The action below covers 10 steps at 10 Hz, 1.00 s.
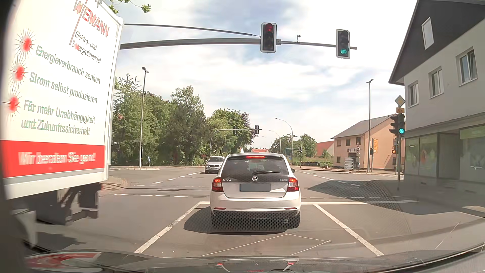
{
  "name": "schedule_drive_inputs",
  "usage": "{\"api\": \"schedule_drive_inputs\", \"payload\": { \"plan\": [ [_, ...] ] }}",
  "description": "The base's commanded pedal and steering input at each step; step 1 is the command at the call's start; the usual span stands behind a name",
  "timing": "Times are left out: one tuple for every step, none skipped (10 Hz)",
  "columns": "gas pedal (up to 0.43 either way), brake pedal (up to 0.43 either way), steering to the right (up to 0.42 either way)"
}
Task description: Follow the waypoints while adhering to traffic rules and regulations
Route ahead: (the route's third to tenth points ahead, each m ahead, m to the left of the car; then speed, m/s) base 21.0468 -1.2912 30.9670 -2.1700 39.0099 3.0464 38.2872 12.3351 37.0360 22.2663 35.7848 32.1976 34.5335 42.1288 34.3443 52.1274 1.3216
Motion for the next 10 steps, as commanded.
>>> {"api": "schedule_drive_inputs", "payload": {
  "plan": [
    [0.0,0.0,0.003],
    [0.0,0.0,0.003],
    [0.0,0.0,0.003],
    [0.0,0.0,0.003],
    [0.0,0.0,0.003],
    [0.0,0.0,0.003],
    [0.0,0.0,0.003],
    [0.0,0.0,0.003],
    [0.0,0.0,0.003],
    [0.0,0.0,0.002]
  ]
}}
